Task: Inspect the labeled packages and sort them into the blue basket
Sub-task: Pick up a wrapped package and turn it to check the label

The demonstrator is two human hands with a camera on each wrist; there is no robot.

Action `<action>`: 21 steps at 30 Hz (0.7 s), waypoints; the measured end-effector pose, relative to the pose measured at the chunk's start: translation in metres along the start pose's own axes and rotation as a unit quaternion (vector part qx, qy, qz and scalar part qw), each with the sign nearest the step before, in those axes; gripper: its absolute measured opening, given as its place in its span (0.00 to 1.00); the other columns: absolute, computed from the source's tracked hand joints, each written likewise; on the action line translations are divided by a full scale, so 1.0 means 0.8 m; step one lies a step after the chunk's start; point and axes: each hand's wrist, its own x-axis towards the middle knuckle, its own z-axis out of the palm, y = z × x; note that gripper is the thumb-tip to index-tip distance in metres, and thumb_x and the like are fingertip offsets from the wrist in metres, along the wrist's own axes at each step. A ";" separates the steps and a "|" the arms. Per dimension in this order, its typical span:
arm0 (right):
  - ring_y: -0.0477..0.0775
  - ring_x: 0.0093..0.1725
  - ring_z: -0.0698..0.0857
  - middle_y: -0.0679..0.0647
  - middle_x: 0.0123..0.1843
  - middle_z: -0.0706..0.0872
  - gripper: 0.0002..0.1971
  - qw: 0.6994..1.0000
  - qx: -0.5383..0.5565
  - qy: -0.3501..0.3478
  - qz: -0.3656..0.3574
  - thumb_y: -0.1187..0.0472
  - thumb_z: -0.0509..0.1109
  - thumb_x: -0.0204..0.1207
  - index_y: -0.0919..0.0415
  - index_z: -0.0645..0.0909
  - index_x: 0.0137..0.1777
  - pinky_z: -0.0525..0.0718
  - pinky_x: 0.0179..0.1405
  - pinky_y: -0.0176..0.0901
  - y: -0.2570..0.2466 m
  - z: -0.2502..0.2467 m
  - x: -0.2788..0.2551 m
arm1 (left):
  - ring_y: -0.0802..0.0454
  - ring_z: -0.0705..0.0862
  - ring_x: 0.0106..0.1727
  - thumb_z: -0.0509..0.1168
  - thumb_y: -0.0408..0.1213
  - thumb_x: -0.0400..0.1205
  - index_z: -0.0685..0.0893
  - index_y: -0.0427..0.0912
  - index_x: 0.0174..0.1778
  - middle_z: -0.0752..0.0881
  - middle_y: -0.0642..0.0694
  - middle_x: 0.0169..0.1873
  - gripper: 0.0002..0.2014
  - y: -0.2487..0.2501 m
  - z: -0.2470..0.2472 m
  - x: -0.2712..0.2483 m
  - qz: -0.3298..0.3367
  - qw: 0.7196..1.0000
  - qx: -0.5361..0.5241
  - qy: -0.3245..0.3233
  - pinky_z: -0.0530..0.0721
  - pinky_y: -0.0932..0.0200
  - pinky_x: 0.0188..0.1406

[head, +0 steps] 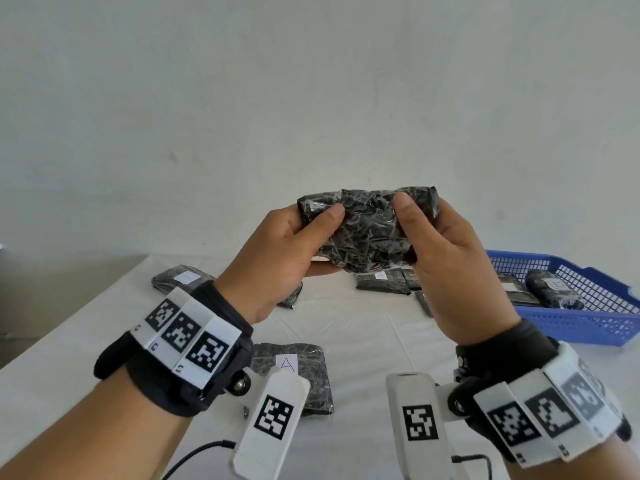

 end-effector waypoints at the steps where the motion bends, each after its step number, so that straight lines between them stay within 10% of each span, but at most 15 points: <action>1: 0.57 0.61 0.93 0.59 0.59 0.94 0.15 1.000 0.000 -0.010 0.002 0.52 0.69 0.87 0.63 0.83 0.64 0.91 0.63 0.56 0.000 0.001 -0.001 | 0.53 0.93 0.57 0.63 0.44 0.89 0.90 0.43 0.59 0.95 0.45 0.53 0.13 0.000 0.000 0.000 0.002 1.000 -0.001 0.004 0.93 0.56 0.47; 13: 0.68 0.57 0.93 0.66 0.55 0.92 0.20 0.998 -0.028 0.027 -0.039 0.58 0.81 0.77 0.67 0.79 0.62 0.90 0.60 0.73 0.005 0.008 0.004 | 0.52 0.93 0.57 0.65 0.50 0.88 0.90 0.44 0.59 0.94 0.43 0.53 0.15 0.004 0.008 -0.003 0.006 1.000 0.024 0.004 0.94 0.51 0.52; 19: 0.60 0.67 0.91 0.62 0.65 0.90 0.20 0.997 0.050 -0.057 -0.003 0.53 0.66 0.89 0.44 0.72 0.80 0.89 0.68 0.59 -0.006 0.003 -0.002 | 0.43 0.94 0.54 0.62 0.46 0.90 0.90 0.42 0.58 0.95 0.41 0.51 0.14 0.003 -0.004 -0.001 -0.023 0.999 -0.029 0.020 0.94 0.53 0.46; 21: 0.61 0.66 0.91 0.61 0.61 0.92 0.19 0.997 0.056 -0.053 -0.004 0.53 0.62 0.91 0.50 0.74 0.80 0.89 0.68 0.60 -0.011 0.002 -0.004 | 0.42 0.94 0.56 0.61 0.52 0.89 0.89 0.41 0.62 0.95 0.42 0.53 0.20 0.005 -0.009 -0.001 -0.029 0.999 -0.029 0.002 0.94 0.50 0.49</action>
